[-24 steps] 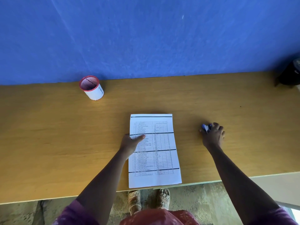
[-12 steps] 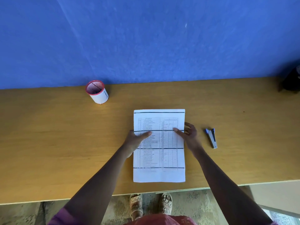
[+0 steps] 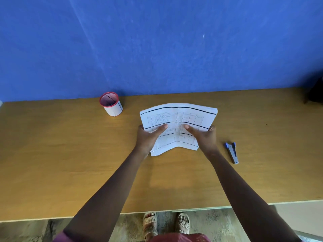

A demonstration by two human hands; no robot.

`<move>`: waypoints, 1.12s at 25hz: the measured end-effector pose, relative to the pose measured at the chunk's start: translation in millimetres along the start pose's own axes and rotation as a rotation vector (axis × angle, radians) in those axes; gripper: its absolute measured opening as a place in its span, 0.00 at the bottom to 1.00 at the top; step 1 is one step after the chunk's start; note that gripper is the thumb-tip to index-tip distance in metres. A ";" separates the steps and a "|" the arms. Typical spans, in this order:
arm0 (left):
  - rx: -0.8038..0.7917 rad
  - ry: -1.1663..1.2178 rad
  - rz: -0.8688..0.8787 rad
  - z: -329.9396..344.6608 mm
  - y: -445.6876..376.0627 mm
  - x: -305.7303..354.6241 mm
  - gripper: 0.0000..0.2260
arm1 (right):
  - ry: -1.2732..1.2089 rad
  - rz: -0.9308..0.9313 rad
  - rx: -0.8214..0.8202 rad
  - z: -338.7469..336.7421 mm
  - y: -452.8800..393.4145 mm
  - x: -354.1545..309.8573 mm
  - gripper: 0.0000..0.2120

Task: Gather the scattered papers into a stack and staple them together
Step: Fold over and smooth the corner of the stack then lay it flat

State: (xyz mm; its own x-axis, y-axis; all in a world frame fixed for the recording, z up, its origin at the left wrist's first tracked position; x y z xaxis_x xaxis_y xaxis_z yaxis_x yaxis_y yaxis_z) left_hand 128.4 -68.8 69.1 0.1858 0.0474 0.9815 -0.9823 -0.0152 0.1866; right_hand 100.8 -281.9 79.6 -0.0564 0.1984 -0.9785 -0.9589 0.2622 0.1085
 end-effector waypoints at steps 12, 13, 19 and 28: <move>0.081 -0.739 0.508 12.1 19.8 27.1 0.08 | 0.508 -0.084 0.551 -18.8 3.7 5.2 0.33; 0.096 -0.860 0.607 18.1 24.4 34.4 0.15 | 0.496 -0.107 0.544 -14.0 3.7 1.2 0.31; 0.204 -1.087 0.740 28.9 45.2 49.7 0.32 | -0.094 -0.118 0.119 42.8 21.9 -33.9 0.22; 0.170 -1.165 0.654 29.0 58.7 37.7 0.34 | -0.215 -0.144 0.115 41.9 42.2 -20.2 0.06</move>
State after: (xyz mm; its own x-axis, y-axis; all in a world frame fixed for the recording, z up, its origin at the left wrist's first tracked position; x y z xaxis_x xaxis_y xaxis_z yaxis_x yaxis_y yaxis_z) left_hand 78.4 -96.8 118.3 -0.3172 -0.8846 0.3418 -0.8984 0.1649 -0.4070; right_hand 73.2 -235.2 111.3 0.1502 0.3437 -0.9270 -0.9144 0.4049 0.0019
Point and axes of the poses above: each hand's wrist, its own y-axis away from the middle knuckle, its own z-axis out of the palm, x = y × z, the point moved 6 cm from there along -y, towards the middle knuckle, and after that the axes turned 3 degrees about -y, right-handed, at the moved point
